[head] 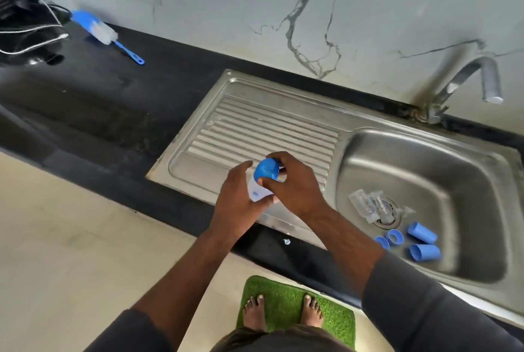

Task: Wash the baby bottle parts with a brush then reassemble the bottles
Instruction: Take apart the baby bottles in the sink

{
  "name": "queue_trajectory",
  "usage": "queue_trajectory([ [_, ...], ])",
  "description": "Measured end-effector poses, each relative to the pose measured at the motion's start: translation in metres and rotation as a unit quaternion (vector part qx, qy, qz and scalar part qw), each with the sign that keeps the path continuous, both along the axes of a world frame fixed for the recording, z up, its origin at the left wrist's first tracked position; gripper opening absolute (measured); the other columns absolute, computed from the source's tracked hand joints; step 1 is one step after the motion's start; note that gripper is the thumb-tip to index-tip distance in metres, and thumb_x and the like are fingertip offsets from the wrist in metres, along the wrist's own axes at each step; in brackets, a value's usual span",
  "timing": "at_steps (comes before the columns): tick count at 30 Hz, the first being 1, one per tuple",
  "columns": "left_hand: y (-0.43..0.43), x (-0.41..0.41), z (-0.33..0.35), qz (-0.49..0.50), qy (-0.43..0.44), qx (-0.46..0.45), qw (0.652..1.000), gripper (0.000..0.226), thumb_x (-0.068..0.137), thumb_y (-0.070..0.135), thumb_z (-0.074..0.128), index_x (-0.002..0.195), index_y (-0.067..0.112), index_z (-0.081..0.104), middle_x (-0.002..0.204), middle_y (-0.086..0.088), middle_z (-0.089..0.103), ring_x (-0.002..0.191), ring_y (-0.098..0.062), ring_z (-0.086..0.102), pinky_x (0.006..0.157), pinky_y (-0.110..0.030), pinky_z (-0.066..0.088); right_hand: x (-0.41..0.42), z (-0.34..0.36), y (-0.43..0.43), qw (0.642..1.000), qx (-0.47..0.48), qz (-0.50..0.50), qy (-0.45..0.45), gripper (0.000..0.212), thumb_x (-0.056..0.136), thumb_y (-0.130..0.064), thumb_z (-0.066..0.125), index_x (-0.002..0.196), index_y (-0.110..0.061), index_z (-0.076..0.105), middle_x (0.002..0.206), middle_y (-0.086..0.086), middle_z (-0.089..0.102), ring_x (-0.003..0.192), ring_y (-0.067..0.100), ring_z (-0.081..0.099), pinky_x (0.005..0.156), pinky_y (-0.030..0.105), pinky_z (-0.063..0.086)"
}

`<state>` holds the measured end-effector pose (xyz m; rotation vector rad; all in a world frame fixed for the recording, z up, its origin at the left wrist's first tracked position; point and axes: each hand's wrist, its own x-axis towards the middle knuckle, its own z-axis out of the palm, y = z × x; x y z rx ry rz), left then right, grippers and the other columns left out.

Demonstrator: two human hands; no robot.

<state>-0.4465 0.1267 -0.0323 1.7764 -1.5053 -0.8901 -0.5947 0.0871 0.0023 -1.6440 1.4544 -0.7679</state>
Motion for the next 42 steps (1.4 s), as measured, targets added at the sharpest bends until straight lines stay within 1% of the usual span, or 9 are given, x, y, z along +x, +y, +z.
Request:
queue_trajectory([
  [7,-0.030,-0.078,0.020,-0.151,-0.043,-0.036,0.987,0.041,0.080,0.058,0.068,0.108,0.031,0.055,0.097,0.016,0.063,0.087,-0.002,0.060,0.072,-0.024,0.047,-0.085,0.021,0.014,0.992,0.038,-0.089,-0.086,0.029,0.081,-0.021,0.079,0.107,-0.026,0.067,0.099,-0.012,0.072,0.089,0.006,0.068,0.078,0.020,0.056],
  [10,-0.037,-0.124,0.024,-0.245,-0.090,-0.057,0.964,0.035,0.080,0.057,0.064,0.098,0.028,0.053,0.085,0.014,0.060,0.077,-0.005,0.058,0.062,-0.021,0.039,-0.131,0.028,0.023,0.994,0.036,-0.103,0.026,0.030,0.085,-0.022,0.068,0.115,-0.028,0.063,0.102,-0.011,0.068,0.090,0.008,0.064,0.072,0.016,0.048],
  [12,-0.037,-0.156,0.025,-0.290,-0.121,-0.087,0.945,0.032,0.082,0.052,0.064,0.100,0.028,0.054,0.088,0.014,0.060,0.077,-0.007,0.058,0.062,-0.024,0.038,-0.155,0.029,0.030,0.984,0.025,-0.123,0.128,0.022,0.091,-0.038,0.061,0.109,-0.026,0.062,0.100,-0.005,0.068,0.089,0.016,0.062,0.075,0.027,0.047],
  [16,-0.031,-0.217,0.026,-0.383,-0.134,-0.089,0.910,0.041,0.081,0.057,0.063,0.111,0.028,0.057,0.094,0.009,0.066,0.082,-0.011,0.063,0.068,-0.031,0.051,-0.208,0.025,0.042,0.935,0.015,-0.217,0.281,0.047,0.094,-0.066,0.045,0.086,-0.022,0.060,0.080,0.003,0.065,0.078,0.030,0.060,0.068,0.034,0.044],
  [21,-0.025,-0.270,0.033,-0.444,-0.113,-0.034,0.888,0.039,0.082,0.052,0.069,0.109,0.026,0.060,0.097,0.010,0.067,0.085,-0.009,0.062,0.072,-0.027,0.047,-0.267,0.015,0.054,0.944,-0.038,-0.259,0.200,0.043,0.091,-0.025,0.056,0.054,-0.020,0.036,0.055,0.000,0.045,0.061,0.026,0.049,0.059,0.030,0.033],
  [28,-0.038,-0.303,0.029,-0.478,-0.099,0.054,0.871,0.032,0.081,0.050,0.071,0.105,0.032,0.061,0.095,0.016,0.069,0.087,-0.002,0.065,0.082,-0.035,0.055,-0.314,0.000,0.052,0.969,-0.039,-0.236,0.061,0.034,0.082,-0.031,0.049,0.051,-0.021,0.038,0.050,-0.004,0.036,0.052,0.009,0.035,0.053,0.031,0.034],
  [33,-0.053,-0.324,0.022,-0.439,-0.085,0.112,0.887,0.027,0.080,0.046,0.073,0.100,0.033,0.061,0.086,0.016,0.071,0.078,0.000,0.066,0.075,-0.031,0.056,-0.335,-0.022,0.041,0.958,-0.046,-0.281,0.028,0.031,0.091,-0.030,0.051,0.068,-0.011,0.055,0.062,0.006,0.055,0.060,0.022,0.050,0.060,0.039,0.045],
  [38,-0.074,-0.319,0.001,-0.380,-0.110,0.139,0.908,0.041,0.076,0.055,0.078,0.102,0.031,0.057,0.093,0.011,0.068,0.085,-0.011,0.066,0.075,-0.031,0.052,-0.373,-0.056,0.020,0.945,0.085,-0.311,-0.055,0.023,0.098,-0.040,0.061,0.094,-0.020,0.073,0.077,-0.006,0.065,0.052,0.005,0.053,0.050,0.026,0.045],
  [42,-0.085,-0.313,-0.020,-0.358,-0.133,0.185,0.906,0.055,0.073,0.039,0.084,0.113,0.022,0.052,0.101,0.003,0.065,0.089,-0.016,0.064,0.076,-0.036,0.056,-0.388,-0.106,0.010,0.930,0.272,-0.232,-0.083,0.018,0.092,-0.014,0.068,0.107,-0.023,0.070,0.095,0.006,0.066,0.066,0.019,0.055,0.055,0.030,0.051],
])
